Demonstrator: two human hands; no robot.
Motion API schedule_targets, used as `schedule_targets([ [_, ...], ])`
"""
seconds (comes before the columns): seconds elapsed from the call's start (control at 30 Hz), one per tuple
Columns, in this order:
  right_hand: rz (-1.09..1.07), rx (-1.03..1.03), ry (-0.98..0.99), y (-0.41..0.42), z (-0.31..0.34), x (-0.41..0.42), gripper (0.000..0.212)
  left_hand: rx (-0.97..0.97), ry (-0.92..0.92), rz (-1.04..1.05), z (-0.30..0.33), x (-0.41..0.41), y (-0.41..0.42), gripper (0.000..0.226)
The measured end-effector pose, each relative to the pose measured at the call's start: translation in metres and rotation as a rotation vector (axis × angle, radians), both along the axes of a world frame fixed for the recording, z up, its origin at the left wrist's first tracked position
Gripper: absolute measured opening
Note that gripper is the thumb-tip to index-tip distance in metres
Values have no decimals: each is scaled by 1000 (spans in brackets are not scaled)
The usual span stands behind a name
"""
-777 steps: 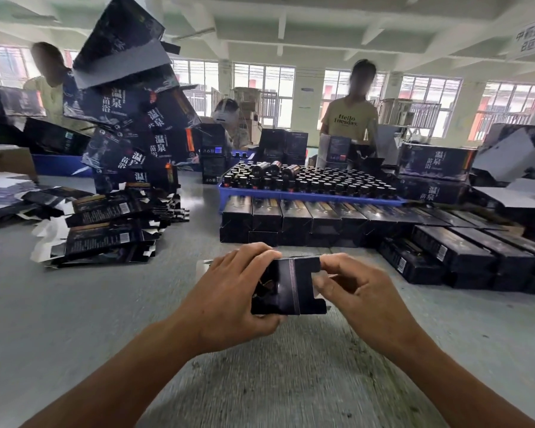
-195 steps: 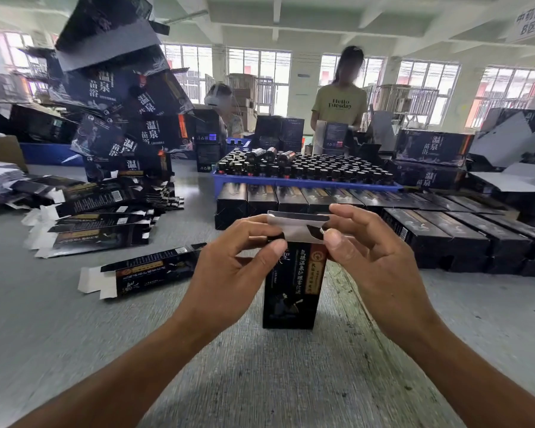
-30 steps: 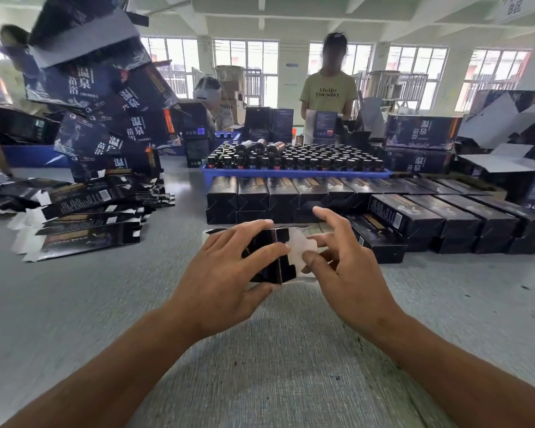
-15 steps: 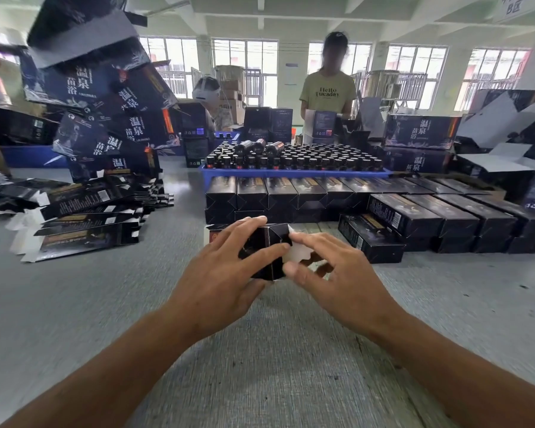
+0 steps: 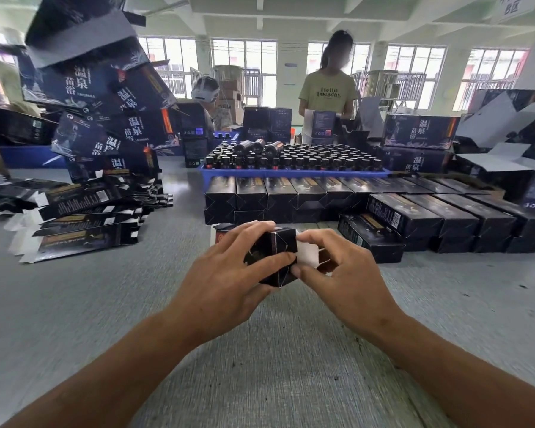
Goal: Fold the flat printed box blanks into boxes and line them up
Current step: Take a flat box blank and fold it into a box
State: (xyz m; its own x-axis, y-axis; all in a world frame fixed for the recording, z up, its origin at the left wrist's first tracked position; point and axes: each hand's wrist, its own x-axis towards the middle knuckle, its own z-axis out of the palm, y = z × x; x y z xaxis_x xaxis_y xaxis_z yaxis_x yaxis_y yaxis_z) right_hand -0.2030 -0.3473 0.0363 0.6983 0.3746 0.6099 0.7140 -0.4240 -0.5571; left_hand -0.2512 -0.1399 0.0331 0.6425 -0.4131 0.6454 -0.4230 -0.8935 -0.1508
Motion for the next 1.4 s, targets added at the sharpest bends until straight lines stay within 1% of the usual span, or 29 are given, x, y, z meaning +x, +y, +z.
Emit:
schedule_targets([
  [0.1,44,54,94,-1,0,1,50,-33,-12,24,1,0,2,48],
  [0.17,71,85,154,-1,1,1,50,-46,-16,41,2,0,4,49],
  [0.23,100,127,196,0,1,1,43,-52,-22,32,1,0,5,49],
  [0.3,110,180,226,0,1,2,31,-71,-30,2,-1,1,5,53],
  [0.33,107,199,235,0,1,2,27,-92,-26,-10,-2,1,4,59],
  [0.43,88,205,244,0,3,4,22,-165,19,-28,-4,0,-1,91],
  [0.47,93,207,256,0,3,4,22,-182,25,-29,-4,0,-3,97],
  [0.53,117,227,302,1,2,5,22,-196,27,-19,-4,-1,-5,102],
  [0.67,135,240,326,0,2,6,16,-184,36,-5,-4,-2,-6,105],
  [0.83,74,243,292,1,1,5,13,-168,29,-4,-5,-1,-9,105],
  [0.97,39,224,250,2,1,3,12,-172,17,-14,-4,0,-10,101],
  [1.17,101,189,266,-3,6,3,13,-190,27,-15,-5,-1,-8,100],
  [1.3,99,176,265,-2,4,3,22,-190,15,-22,-6,0,-7,100],
  [1.33,95,172,268,-1,4,3,28,-179,14,-23,-6,1,-7,100],
  [1.4,103,160,293,-2,2,4,50,-138,20,-44,-5,1,-8,95],
])
